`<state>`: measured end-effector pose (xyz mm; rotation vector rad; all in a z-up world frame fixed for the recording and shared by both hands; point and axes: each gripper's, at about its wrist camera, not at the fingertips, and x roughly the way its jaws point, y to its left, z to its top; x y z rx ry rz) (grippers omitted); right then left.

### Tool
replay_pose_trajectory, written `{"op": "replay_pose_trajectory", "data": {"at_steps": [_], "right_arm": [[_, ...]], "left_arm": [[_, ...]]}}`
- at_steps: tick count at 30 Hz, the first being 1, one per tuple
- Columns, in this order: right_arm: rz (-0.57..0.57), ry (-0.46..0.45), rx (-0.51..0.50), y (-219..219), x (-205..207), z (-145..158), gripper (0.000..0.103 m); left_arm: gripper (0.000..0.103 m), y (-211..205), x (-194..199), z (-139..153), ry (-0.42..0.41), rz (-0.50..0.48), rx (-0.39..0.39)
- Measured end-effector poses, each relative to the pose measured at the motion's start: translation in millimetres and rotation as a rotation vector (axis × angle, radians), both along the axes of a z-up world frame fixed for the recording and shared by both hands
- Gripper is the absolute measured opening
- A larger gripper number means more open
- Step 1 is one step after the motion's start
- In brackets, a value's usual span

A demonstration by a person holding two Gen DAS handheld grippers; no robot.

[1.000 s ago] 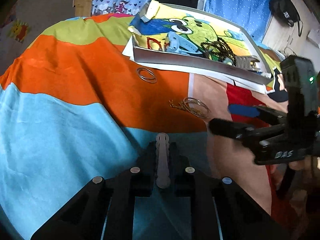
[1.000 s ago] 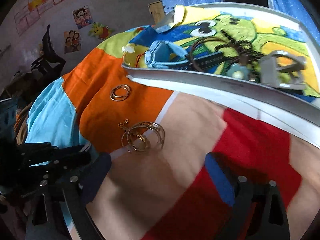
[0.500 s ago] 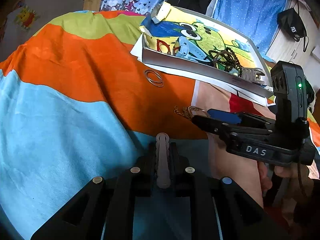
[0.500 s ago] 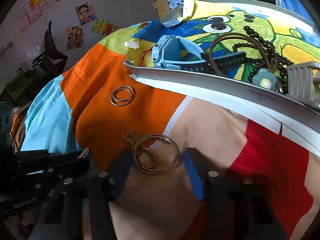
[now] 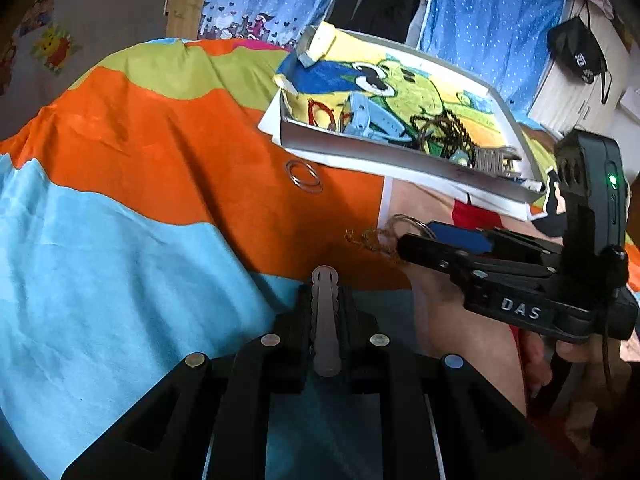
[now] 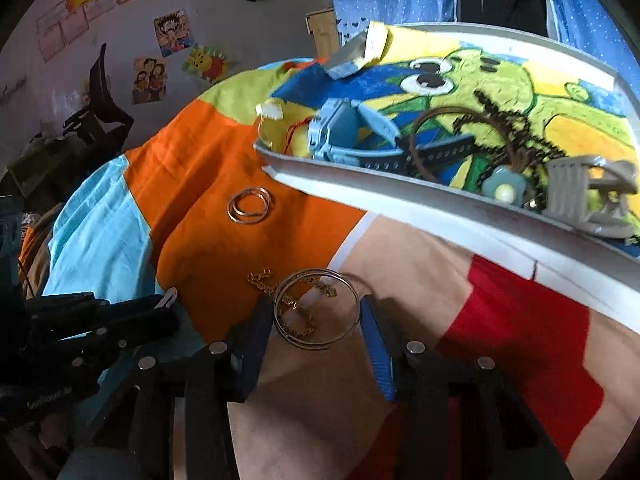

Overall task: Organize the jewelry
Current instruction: 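Reach down and grasp the large silver hoop with the right tool, then carry the white clip and silver hoop into the tray and open both tools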

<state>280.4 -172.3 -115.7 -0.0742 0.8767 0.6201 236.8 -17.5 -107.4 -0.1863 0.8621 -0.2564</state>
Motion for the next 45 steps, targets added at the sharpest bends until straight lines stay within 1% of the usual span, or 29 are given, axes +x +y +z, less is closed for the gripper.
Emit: {"op": "replay_pose_trajectory", "data": {"at_steps": [4,6,10,14,16,20,23,28,30,34,39,43,45], "right_arm": [[-0.025,-0.036,0.020,-8.6,-4.8,14.7,0.043],[-0.042,-0.060,0.043,-13.4,-6.0,24.8,0.043],[-0.091,-0.126,0.115,-27.3,-4.1,50.2,0.043],[-0.161,-0.202,0.179,-45.8,6.2,74.8,0.043],[-0.204,-0.226,0.211,-59.9,13.5,84.6,0.043],[-0.310,-0.236,0.261,-97.0,29.6,92.4,0.043],[-0.416,-0.221,0.293,-133.0,40.4,87.7,0.043],[-0.514,-0.205,0.255,-159.7,51.2,78.4,0.043],[-0.526,-0.203,0.236,-164.2,53.8,76.1,0.043],[-0.534,-0.184,0.182,-161.6,60.5,67.0,0.043],[-0.528,-0.135,0.149,-158.2,69.5,53.6,0.043],[-0.525,-0.113,0.149,-157.7,70.7,49.0,0.044],[-0.526,-0.112,0.154,-158.6,70.8,48.6,0.044]], "left_arm": [[0.010,3.3,1.4,9.1,-0.024,0.022,-0.025],[0.010,4.9,3.5,19.6,-0.045,0.030,-0.041],[0.010,3.6,15.0,43.7,-0.098,0.034,-0.036],[0.010,-1.4,39.8,66.2,-0.137,0.039,-0.042],[0.010,-9.2,57.5,79.4,-0.155,0.030,-0.046],[0.010,-33.9,94.6,98.4,-0.181,-0.006,-0.049],[0.010,-53.6,119.9,102.7,-0.181,-0.032,-0.049],[0.010,-91.0,159.5,93.6,-0.154,-0.087,-0.017],[0.010,-102.8,175.8,84.0,-0.119,-0.098,-0.013],[0.010,-113.3,196.0,66.0,-0.059,-0.087,0.001],[0.010,-119.5,210.6,48.7,-0.001,-0.074,0.042],[0.010,-120.0,214.8,38.8,0.041,-0.065,0.052],[0.010,-118.6,214.6,36.6,0.044,-0.055,0.051]]}}
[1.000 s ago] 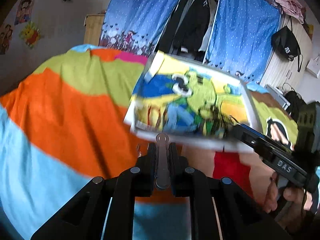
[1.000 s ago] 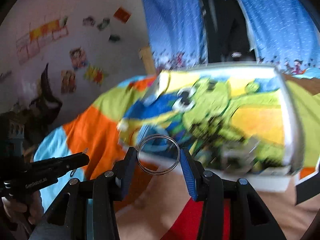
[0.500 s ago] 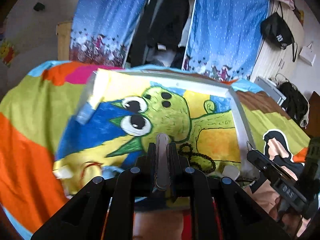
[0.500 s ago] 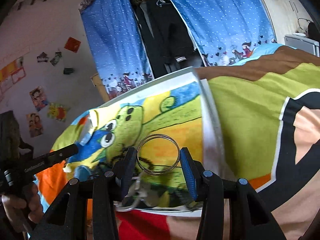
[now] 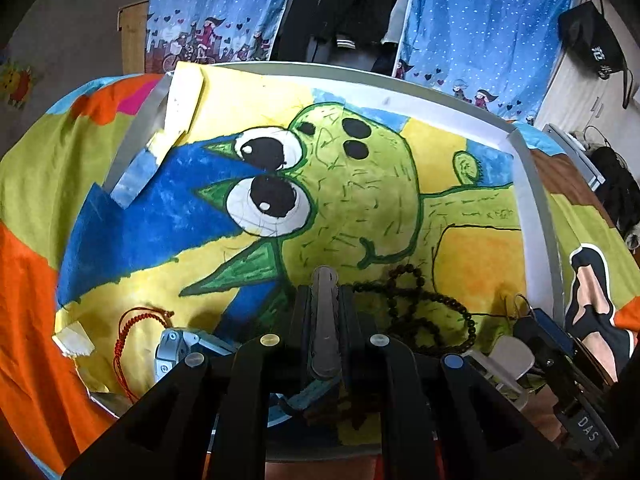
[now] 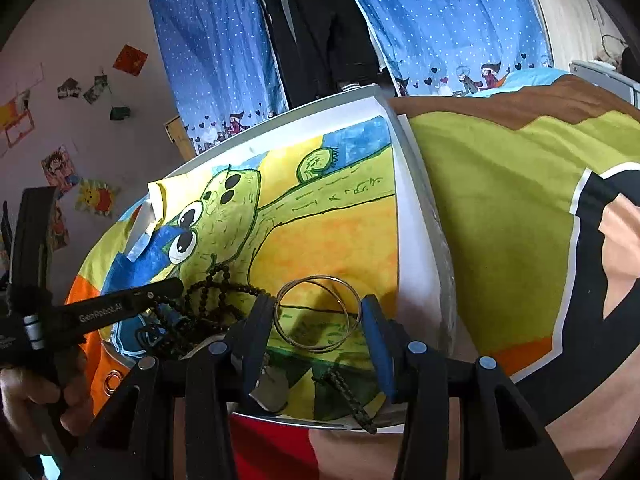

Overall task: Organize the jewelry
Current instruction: 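Carry the white clip and silver hoop into the tray and open both tools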

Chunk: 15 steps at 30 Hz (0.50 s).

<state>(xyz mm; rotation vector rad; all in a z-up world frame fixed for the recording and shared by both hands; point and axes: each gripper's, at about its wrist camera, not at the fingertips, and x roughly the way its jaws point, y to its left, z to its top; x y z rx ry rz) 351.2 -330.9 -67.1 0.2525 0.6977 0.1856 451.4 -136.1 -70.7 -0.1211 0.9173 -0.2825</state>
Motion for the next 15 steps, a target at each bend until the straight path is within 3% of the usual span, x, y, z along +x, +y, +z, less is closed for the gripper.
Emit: {"op": "replay_pose_trajectory", "data": {"at_steps": [3,5,7,9,15], "right_arm": [[-0.002,-0.001,0.003,-0.4,-0.8,0.1,0.045],[-0.004,-0.004,0.007,-0.9,-1.2,1.0,0.052],[-0.011,-0.012,0.008,-1.8,-3.1,3.1,0.055],[-0.015,-0.024,0.017,-3.1,-4.5,6.8,0.060],[-0.031,-0.119,0.026,-4.6,-20.1,34.3,0.080]], "left_arm": [[0.010,2.5,-1.5,-1.7,0.009,0.016,-0.009],[0.012,5.7,-2.8,-1.9,0.028,0.027,-0.021],[0.021,8.5,-5.4,1.1,0.036,0.040,-0.021],[0.045,14.3,-10.4,8.3,0.023,0.066,-0.033],[0.068,33.3,-34.8,44.8,-0.030,0.145,-0.100]]}}
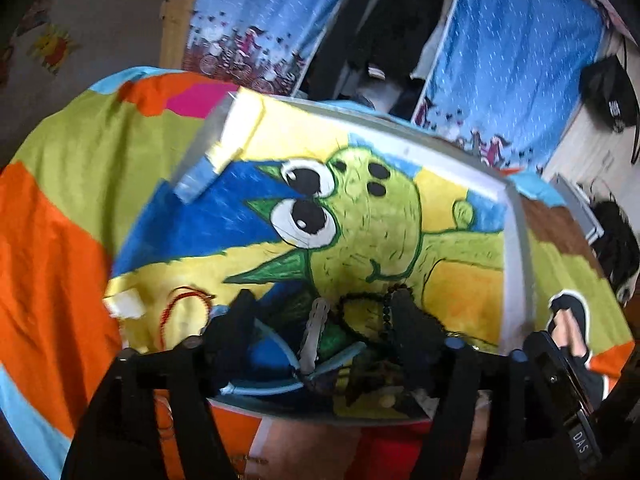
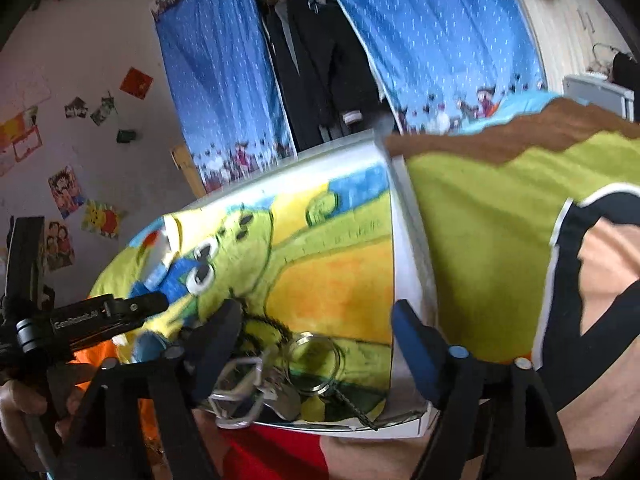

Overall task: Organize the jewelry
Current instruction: 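Carry the white clip and silver hoop into the tray and open both tools, then lift both tools up and away from the tray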

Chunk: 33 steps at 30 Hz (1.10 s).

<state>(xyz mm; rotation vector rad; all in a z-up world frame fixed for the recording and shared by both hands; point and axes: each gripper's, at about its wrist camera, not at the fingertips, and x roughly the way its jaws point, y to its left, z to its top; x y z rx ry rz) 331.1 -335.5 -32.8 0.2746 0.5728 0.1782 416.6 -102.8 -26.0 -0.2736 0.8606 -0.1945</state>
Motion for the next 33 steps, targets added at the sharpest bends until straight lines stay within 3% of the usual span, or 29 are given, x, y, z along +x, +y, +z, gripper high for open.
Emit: {"op": "replay_pose_trajectory", "data": {"at_steps": [2,4,6,8,12,17,25,33], "right_arm": [[-0.007,-0.046,-0.002,0.3,-9.2,11.2,0.087],[-0.018,-0.099,-0.009,0.8,-22.2,24.5,0.092],[-0.022,-0.149,-0.010,1.0,-35.4,35.9,0.096],[-0.021,-0.194,-0.014,2.5,-50.2,46.8,0.100],[-0.028,-0.274,-0.054,9.6,-85.4,65.4,0.103],[-0.024,-0.310,-0.080,17.0,-118.9,78.4,0.103],[-0.002,-0.355,-0.069,32.2,-185.2,85.6,0.103],[0.032,-0.359,-0.135,57.6,-233.5,85.3,0.103]], "left_arm": [[0.069,4.4,-12.2,15.7,-0.028,0.014,-0.009],[0.077,3.5,-23.4,29.6,-0.059,0.019,-0.006],[0.091,4.5,-40.5,45.3,-0.108,0.021,-0.009],[0.097,6.0,-61.8,61.2,-0.165,0.038,0.004],[0.100,9.1,-102.7,87.5,-0.251,0.056,0.029],[0.101,17.2,-159.4,109.9,-0.336,0.064,0.068],[0.101,30.2,-230.9,113.0,-0.392,0.076,0.117],[0.101,41.5,-287.6,89.5,-0.381,0.082,0.156]]}}
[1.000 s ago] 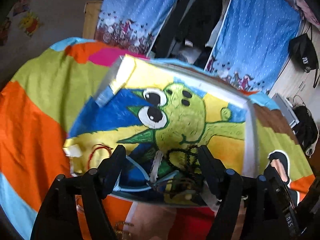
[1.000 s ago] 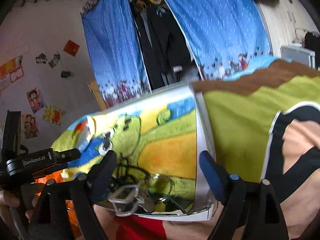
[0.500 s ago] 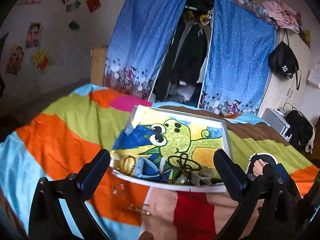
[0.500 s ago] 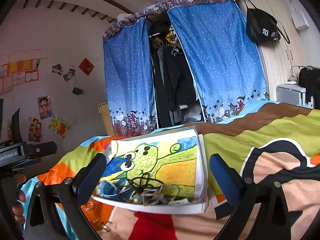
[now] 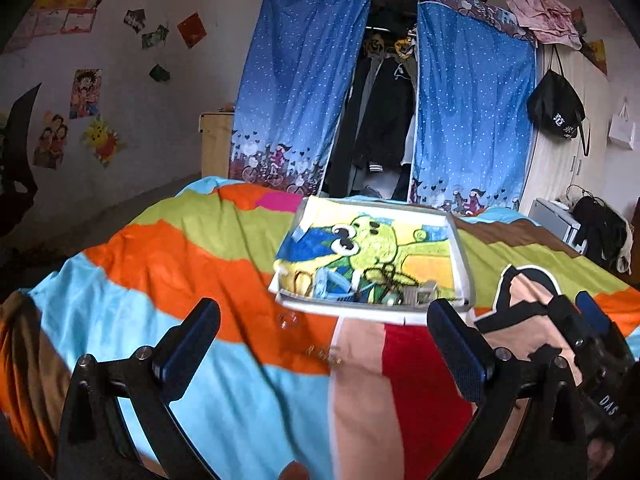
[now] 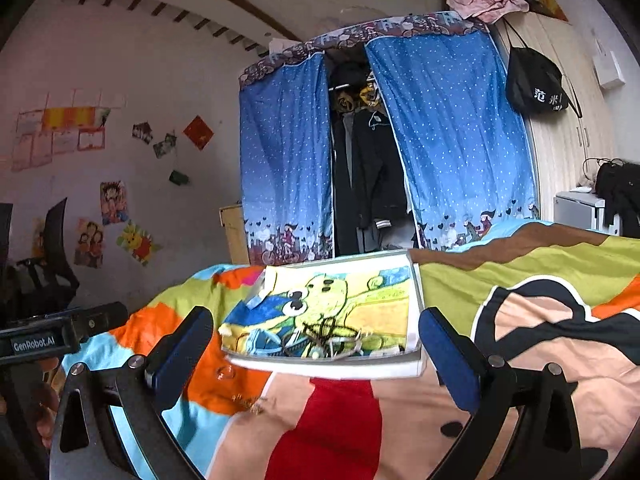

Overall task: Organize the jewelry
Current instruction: 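Lift both tools up and away from the tray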

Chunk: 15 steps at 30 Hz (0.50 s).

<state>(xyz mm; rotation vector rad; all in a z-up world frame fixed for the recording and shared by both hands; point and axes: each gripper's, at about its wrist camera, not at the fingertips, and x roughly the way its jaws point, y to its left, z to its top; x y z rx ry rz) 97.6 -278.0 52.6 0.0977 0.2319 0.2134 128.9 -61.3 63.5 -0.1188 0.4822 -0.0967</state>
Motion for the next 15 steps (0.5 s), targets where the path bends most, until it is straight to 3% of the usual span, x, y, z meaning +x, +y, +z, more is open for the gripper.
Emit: {"op": "replay_pose_trajectory", "data": {"at_steps": [8,15], "right_arm": [[-0.025,0.115,0.006,4.1,-26.2,-14.6,0.103],[-0.096,0.288,-0.027,7.0,-22.1,-35.5,0.103]], "left_arm": [[0.101,23.7,-34.4,-21.2,0.037,0.019,0.020],[0.101,45.1,-35.6,-50.2,0.156,0.034,0.082]]}}
